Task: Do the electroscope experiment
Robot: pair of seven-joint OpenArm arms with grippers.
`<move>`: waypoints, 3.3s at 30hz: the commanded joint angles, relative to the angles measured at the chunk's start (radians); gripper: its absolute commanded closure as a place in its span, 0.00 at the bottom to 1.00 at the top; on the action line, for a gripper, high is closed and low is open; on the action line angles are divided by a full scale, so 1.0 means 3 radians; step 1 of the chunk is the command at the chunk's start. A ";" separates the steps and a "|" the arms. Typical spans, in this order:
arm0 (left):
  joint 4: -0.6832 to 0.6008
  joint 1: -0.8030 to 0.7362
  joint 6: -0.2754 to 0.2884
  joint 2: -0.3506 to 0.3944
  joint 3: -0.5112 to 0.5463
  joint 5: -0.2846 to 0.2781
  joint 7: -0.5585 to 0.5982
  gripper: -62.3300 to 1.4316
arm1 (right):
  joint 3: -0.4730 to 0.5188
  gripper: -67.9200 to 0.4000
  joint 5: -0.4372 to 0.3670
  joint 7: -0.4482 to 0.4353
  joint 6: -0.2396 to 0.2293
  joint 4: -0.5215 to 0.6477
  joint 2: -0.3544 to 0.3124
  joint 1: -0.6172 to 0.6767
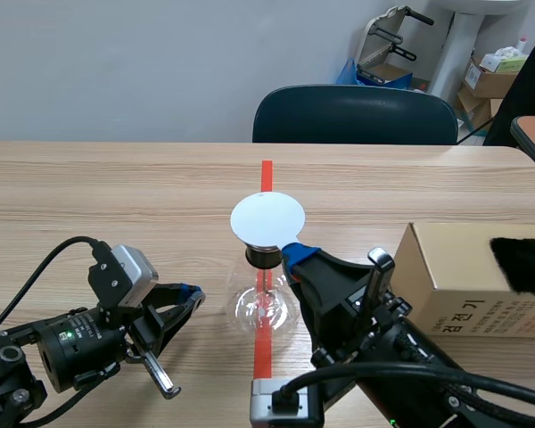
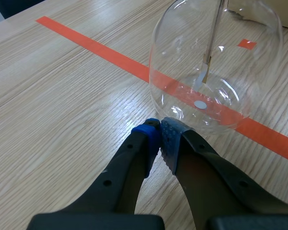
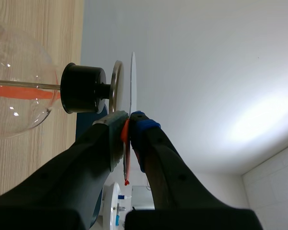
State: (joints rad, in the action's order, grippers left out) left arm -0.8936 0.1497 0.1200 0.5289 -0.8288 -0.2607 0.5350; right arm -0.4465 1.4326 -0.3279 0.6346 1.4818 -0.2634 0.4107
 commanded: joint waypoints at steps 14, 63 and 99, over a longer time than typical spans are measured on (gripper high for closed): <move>-0.0072 0.0018 -0.0006 -0.0017 0.0006 -0.0013 0.0071 0.91 | 0.0032 0.97 -0.0013 0.0023 0.0036 0.0039 -0.0036 -0.0038; -0.0072 0.0018 -0.0008 -0.0017 0.0006 -0.0013 0.0071 0.91 | 0.0032 0.97 -0.0011 0.1829 0.0036 0.0039 -0.0036 -0.0038; -0.0072 0.0018 -0.0015 -0.0017 0.0006 -0.0013 0.0071 0.91 | 0.0032 0.97 -0.0011 0.0370 0.0023 0.0039 -0.0036 -0.0038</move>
State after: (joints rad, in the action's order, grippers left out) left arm -0.8936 0.1493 0.1154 0.5289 -0.8288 -0.2611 0.5350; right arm -0.4465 1.4326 -0.2169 0.6312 1.4818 -0.2634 0.4107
